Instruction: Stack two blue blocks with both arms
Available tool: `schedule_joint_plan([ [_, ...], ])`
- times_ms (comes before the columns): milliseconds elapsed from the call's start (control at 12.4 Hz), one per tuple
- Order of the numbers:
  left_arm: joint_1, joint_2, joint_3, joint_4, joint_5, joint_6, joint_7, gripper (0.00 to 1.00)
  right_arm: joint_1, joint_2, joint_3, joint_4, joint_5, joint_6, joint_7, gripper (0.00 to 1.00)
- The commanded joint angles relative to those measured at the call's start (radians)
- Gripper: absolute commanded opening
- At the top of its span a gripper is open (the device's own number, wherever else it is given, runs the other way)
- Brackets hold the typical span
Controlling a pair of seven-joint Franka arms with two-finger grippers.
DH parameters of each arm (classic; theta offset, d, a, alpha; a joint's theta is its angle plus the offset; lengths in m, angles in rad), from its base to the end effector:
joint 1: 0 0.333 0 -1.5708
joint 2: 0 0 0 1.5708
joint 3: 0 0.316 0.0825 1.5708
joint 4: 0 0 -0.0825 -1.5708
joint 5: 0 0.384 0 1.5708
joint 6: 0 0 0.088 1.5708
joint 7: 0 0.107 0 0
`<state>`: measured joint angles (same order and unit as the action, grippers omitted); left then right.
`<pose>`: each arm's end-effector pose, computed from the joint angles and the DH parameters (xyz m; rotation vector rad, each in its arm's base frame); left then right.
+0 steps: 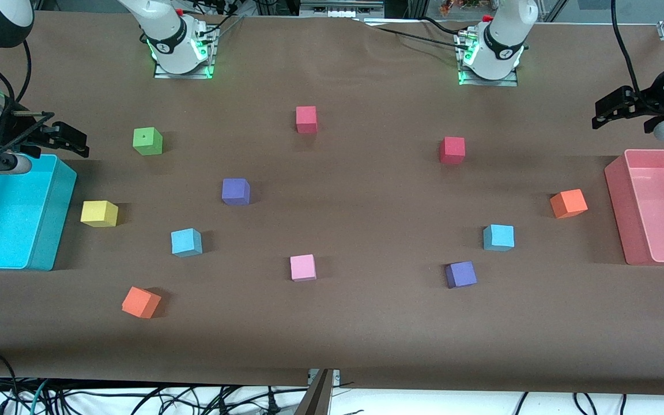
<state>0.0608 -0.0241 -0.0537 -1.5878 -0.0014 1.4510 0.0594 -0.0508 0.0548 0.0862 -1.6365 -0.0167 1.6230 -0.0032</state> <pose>0.5337 0.0033 0.6199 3.1317 -0.0819 -0.1767 0.5710 0.0173 0.5671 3.1262 0.0626 -0.1062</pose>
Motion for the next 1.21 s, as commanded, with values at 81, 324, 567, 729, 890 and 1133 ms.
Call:
schedule_joint_plan([
  [81,0.01,-0.008,0.008,0.011,-0.028,-0.02,0.023,1.0,-0.018,-0.01,0.017,-0.005,-0.005,0.001,-0.007,0.99],
  [324,0.01,-0.008,0.008,0.011,-0.029,-0.023,0.023,1.0,-0.018,-0.009,0.017,-0.005,-0.003,0.001,-0.008,0.99],
  [567,0.008,-0.008,0.008,0.014,-0.029,-0.026,0.023,1.0,-0.018,-0.009,0.018,-0.005,-0.002,0.0,0.0,0.99],
  [729,0.008,-0.008,0.011,0.017,-0.029,-0.031,0.023,1.0,-0.02,-0.007,0.017,-0.005,-0.002,0.001,0.0,0.99],
  [890,0.007,-0.008,0.011,0.02,-0.029,-0.031,0.023,1.0,-0.018,-0.007,0.017,-0.005,-0.002,0.0,0.0,0.99],
  [1133,0.008,-0.008,0.011,0.02,-0.029,-0.031,0.023,1.0,-0.018,-0.007,0.017,-0.006,-0.002,0.0,-0.004,0.99],
])
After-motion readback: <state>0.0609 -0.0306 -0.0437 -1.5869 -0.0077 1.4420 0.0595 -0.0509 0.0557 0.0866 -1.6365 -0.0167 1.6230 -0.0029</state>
